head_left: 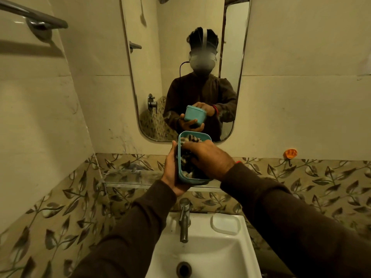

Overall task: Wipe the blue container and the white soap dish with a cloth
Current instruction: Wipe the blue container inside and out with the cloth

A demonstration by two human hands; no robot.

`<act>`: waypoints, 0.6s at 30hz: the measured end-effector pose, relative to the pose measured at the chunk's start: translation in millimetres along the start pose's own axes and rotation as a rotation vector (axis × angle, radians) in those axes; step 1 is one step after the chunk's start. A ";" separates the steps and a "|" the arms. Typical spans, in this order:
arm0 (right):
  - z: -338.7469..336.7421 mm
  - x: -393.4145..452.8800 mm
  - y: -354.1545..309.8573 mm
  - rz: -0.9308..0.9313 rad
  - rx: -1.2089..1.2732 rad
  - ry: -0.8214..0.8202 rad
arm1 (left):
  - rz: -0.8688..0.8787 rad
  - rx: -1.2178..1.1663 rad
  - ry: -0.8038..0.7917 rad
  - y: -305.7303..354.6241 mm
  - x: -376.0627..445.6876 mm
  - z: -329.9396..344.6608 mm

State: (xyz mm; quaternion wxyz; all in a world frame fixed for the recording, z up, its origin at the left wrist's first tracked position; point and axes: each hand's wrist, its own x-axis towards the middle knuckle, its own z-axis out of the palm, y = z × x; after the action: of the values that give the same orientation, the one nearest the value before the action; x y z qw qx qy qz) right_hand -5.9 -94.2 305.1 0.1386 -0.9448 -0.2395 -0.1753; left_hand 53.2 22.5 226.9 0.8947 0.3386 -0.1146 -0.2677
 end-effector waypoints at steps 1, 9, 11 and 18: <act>0.9 0.7 -1.5 0.004 -0.070 0.035 | -0.002 -0.008 -0.006 -1.8 0.2 2.2; -0.4 1.0 -12.0 0.035 -0.408 0.048 | 0.053 0.102 0.007 -2.4 3.2 3.8; -2.4 2.8 -14.4 -0.017 -0.526 -0.001 | 0.072 0.154 0.036 -3.0 3.4 2.6; 0.5 3.2 -15.8 0.118 -0.110 -0.339 | 0.129 0.194 0.052 8.8 4.6 -4.7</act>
State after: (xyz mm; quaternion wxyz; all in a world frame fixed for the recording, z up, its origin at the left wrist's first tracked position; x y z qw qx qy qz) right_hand -11.0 -79.3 308.7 0.0545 -0.9794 -0.1937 -0.0181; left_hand 62.4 28.0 229.4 0.8757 0.4225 -0.1385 -0.1884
